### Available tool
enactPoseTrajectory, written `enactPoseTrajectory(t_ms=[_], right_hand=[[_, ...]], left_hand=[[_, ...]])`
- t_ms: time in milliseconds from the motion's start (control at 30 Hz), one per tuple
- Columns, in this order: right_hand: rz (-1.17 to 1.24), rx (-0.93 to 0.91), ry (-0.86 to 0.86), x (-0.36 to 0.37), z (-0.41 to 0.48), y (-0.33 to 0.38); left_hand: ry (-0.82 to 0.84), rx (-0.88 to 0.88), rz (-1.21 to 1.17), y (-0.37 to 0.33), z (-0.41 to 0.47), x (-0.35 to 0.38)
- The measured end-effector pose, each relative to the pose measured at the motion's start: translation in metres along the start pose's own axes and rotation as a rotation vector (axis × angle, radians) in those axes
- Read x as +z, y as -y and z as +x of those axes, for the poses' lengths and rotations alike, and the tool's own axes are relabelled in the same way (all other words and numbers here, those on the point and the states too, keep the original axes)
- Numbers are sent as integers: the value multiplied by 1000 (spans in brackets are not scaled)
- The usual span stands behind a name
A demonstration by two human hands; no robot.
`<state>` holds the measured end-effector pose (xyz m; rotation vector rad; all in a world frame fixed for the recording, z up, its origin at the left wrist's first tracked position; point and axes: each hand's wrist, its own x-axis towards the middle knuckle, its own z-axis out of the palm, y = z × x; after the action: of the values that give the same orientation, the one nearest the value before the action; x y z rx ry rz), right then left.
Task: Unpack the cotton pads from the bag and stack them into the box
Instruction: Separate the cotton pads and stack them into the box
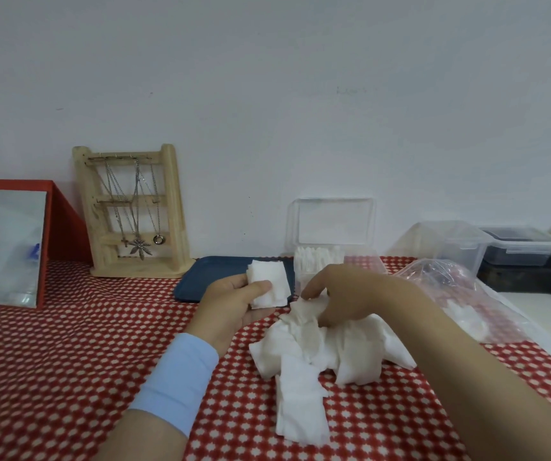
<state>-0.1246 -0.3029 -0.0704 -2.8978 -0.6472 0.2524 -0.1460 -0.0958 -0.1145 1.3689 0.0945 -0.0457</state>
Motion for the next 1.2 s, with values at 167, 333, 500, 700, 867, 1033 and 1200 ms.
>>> enactPoseTrajectory(t_ms=[167, 333, 500, 700, 867, 1033, 1200], right_hand=[[33, 15, -103, 2, 6, -3], [556, -38, -323, -8, 3, -2], [890, -37, -254, -10, -1, 12], [926, 36, -311, -4, 2, 22], [926, 124, -367, -17, -6, 18], [1105, 73, -313, -17, -7, 27], [949, 140, -464, -3, 0, 38]], left_hand=[[-44, 18, 20, -1, -1, 0], [-178, 78, 49, -2, -2, -4], [-127, 43, -28, -2, -4, 1], [-28, 41, -95, -5, -10, 9], [-78, -16, -162, -3, -5, 3], [-6, -30, -194, -2, -8, 8], [83, -30, -269, -7, -13, 13]])
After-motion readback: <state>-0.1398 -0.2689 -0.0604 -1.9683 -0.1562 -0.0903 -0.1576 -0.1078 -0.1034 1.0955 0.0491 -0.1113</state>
